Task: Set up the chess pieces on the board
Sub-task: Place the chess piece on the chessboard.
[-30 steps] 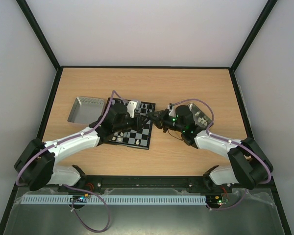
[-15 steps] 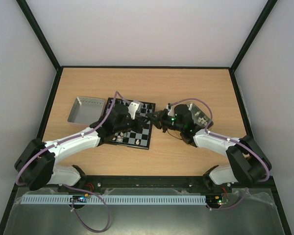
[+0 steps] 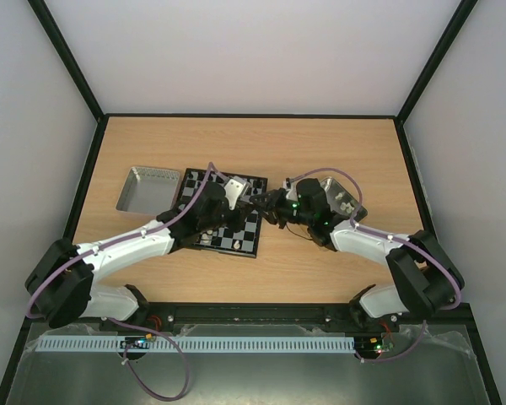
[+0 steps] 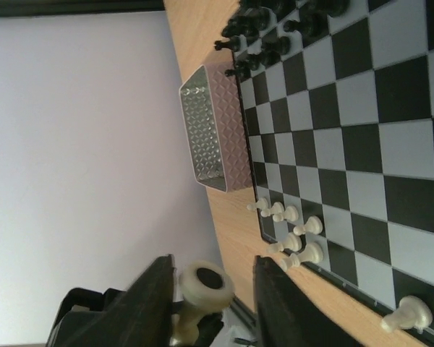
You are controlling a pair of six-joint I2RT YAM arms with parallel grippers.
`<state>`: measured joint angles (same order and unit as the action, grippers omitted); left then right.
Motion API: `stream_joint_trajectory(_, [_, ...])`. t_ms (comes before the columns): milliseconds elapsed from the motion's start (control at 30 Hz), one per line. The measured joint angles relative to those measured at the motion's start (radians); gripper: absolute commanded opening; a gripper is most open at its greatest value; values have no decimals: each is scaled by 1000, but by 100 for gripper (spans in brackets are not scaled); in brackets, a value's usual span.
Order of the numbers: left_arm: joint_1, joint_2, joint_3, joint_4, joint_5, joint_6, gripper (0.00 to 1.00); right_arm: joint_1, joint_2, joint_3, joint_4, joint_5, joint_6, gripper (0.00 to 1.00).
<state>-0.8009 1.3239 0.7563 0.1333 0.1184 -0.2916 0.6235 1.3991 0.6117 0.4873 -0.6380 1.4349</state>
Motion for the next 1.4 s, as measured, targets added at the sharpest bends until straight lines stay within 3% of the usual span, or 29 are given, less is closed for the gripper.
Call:
stream_joint_trajectory(100, [-4,0,24,-40,-15,0,2,3,0,5,-27,8,-23,53])
stream_joint_trajectory(267, [-4,0,89,-163,-15,-23,2,21,-32,36,-134,82,-100,62])
stream_joint_trajectory(500, [-11,40,232,-448,38,-50,2,26,-156,44,-321,327,-196,65])
stream_joint_trajectory(767, [-33,257,425,-771,84,-45,2,25,-261,35,-463,570,-260,66])
stream_joint_trajectory(1033, [-86,437,520,-960,77,1,2,24,-272,8,-508,620,-287,66])
stream_joint_trajectory(1400, [-98,522,570,-1036,43,37,5,22,-281,-15,-514,645,-302,66])
